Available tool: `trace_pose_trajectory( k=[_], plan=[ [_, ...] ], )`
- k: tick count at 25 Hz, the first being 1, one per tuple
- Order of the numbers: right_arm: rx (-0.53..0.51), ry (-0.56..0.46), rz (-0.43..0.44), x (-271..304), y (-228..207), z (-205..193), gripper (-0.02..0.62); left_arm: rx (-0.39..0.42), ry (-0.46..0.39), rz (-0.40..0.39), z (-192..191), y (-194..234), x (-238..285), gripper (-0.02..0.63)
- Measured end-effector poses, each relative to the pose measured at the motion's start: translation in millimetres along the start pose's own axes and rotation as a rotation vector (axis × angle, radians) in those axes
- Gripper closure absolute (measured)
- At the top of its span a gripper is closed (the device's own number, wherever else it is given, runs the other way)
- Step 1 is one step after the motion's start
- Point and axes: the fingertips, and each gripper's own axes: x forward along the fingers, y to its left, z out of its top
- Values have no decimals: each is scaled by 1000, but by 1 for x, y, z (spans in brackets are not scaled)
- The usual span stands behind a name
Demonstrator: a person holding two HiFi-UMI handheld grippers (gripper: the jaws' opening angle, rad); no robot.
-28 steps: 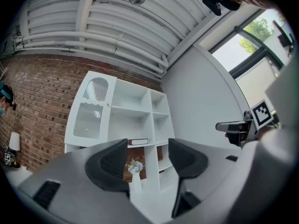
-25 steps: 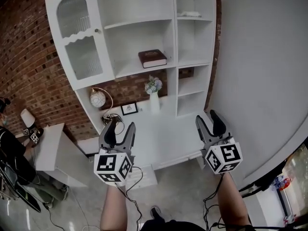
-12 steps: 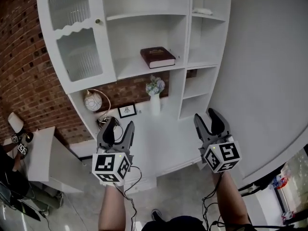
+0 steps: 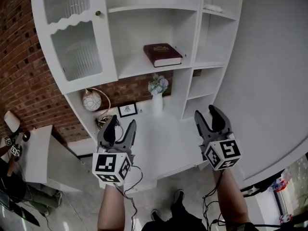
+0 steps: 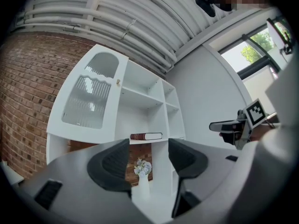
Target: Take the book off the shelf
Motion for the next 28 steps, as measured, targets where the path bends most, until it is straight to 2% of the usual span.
trace_pose_trajectory(
  k=[9,18,24,28],
  plan=[
    [7,-64,73,74,-23,2,396,75,21,62,7,17,43,350],
    [-43,-119,126,144,-81,9,417,162,15,109,19,0,118,350],
    [-16,-135,165,167,-104,-1,422,262,34,93,29,-13,168,351],
    [-20,-132,152,177,-117,-7,426,338,54,61,32,-15,200,351]
  ],
)
